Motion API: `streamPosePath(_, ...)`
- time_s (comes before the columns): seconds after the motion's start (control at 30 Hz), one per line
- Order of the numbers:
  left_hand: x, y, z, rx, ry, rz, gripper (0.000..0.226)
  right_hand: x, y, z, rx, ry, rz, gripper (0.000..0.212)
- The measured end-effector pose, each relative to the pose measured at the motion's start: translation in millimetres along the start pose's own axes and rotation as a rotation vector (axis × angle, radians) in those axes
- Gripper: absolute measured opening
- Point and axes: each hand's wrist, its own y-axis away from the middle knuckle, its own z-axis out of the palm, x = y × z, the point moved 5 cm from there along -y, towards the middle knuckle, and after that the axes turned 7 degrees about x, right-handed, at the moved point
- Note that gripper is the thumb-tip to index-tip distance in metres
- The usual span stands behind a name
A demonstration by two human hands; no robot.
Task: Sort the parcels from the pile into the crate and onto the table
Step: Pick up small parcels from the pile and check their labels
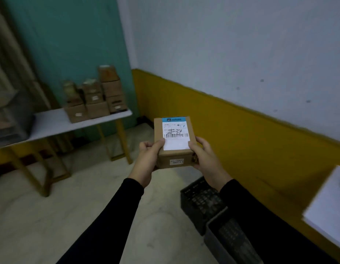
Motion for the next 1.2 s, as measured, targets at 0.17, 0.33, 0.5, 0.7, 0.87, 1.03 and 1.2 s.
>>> streamPosePath(0.17, 0.8, -35.3, -120.1, 0.208, 0.022, -0.011, 0.034, 30.6, -19.6, 127.4, -0.159, 0.012, 0.074, 0.033)
streamPosePath(0.33, -1.6, -77.4, -198.6, 0.366, 0.062, -0.035, 0.035, 56.6, -50.0, 223.3, -0.323, 0.041, 0.105, 0.045)
streamPosePath(0.5, 12.5, -146.1, -248.0, 0.518, 0.079, -0.032, 0.048, 66.9, -114.4, 314.7, -0.467, 0.045, 0.133, 0.044)
streamPosePath(0.7, 47.3, -228.6, -285.5, 0.624, 0.097, -0.036, 0.049, 55.3, -192.8, 402.4, -0.611, 0.077, 0.144, 0.048)
streamPosePath(0.87, 50.6, -289.9, -329.8, 0.665, 0.084, -0.065, 0.046, 64.6, -236.3, 473.1, -0.672, 0.106, 0.174, 0.051)
streamPosePath(1.03, 54.1, -365.0, -396.7, 0.682, 0.091, -0.078, 0.043, 81.7, -279.5, 559.4, -0.690, 0.149, 0.191, 0.047)
streamPosePath(1.2, 69.0, -442.5, -476.4, 0.632, 0.088, -0.087, 0.040, 90.9, -317.6, 656.1, -0.671, 0.169, 0.174, 0.046)
